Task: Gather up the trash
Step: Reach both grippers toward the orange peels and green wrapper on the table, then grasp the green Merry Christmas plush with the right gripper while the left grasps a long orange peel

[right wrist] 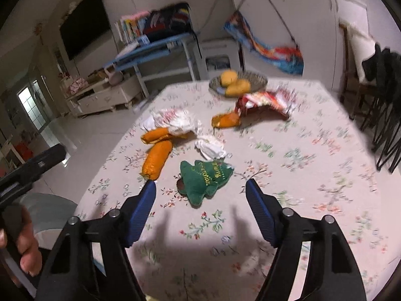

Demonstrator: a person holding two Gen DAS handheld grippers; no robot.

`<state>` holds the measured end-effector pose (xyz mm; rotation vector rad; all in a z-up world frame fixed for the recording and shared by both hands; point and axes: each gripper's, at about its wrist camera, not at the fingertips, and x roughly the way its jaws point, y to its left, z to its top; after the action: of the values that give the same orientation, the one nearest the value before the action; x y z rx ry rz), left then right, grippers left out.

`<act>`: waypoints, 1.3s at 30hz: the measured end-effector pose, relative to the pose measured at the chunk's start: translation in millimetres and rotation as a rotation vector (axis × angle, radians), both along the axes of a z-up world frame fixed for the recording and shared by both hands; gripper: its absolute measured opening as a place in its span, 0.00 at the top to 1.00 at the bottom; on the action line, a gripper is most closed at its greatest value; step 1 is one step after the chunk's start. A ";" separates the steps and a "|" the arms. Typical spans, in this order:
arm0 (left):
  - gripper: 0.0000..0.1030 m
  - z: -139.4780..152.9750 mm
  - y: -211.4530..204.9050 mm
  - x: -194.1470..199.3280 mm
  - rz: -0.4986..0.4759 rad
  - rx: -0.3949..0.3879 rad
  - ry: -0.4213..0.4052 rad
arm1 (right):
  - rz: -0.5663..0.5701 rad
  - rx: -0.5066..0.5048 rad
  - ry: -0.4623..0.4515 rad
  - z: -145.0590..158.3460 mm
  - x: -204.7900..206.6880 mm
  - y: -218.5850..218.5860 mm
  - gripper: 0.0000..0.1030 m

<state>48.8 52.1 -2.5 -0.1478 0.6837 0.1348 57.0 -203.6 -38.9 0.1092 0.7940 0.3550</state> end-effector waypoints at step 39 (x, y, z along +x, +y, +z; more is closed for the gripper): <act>0.37 -74.5 -68.8 127.6 -0.235 0.099 0.258 | 0.104 0.076 0.138 -25.4 43.9 -4.6 0.69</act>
<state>176.4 -16.7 -77.1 0.0467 0.9436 -0.0390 100.9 -208.2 -64.3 0.1652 0.9249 0.4803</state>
